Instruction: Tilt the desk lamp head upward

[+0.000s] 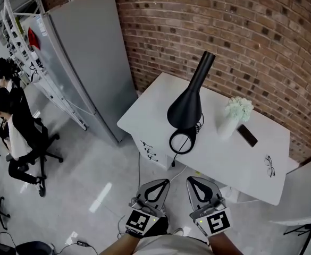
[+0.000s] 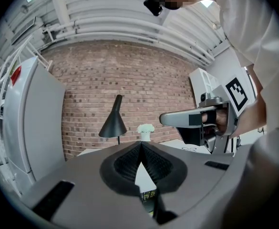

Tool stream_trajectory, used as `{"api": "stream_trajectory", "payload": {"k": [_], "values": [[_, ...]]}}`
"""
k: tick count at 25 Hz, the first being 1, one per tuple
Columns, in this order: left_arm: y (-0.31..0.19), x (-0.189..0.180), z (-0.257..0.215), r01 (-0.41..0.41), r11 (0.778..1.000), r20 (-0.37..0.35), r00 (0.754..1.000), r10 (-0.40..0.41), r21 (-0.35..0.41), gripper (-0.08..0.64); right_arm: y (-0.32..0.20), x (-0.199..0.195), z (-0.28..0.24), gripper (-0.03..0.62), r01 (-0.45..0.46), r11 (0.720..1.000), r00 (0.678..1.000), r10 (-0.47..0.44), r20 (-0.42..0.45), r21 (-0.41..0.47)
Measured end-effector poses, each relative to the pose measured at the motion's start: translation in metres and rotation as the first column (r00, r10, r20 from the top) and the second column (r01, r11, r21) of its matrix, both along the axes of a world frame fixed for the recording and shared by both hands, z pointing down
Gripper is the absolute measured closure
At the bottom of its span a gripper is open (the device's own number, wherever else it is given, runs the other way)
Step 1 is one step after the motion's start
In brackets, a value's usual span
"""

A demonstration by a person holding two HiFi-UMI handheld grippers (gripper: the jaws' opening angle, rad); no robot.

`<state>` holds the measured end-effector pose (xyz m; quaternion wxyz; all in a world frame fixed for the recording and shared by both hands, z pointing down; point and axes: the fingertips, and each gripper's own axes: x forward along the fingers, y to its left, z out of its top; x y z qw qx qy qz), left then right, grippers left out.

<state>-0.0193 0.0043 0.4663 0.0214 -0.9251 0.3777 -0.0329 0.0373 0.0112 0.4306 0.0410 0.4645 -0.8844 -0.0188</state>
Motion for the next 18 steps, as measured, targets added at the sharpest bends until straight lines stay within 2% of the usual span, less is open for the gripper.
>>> {"api": "stream_trajectory", "payload": {"k": [11,18], "values": [[-0.069,-0.03,-0.007,-0.025,1.0,-0.059,0.998,0.025,0.013,0.554,-0.069,-0.038,-0.002,0.575,-0.007,1.0,0.998,0.007,-0.057,-0.002],[-0.099,-0.048,-0.007,-0.04,0.999,-0.093,0.995,0.042,0.021,0.554,-0.094,-0.058,-0.003,0.575,-0.03,1.0,0.997,0.03,-0.076,0.001]]}}
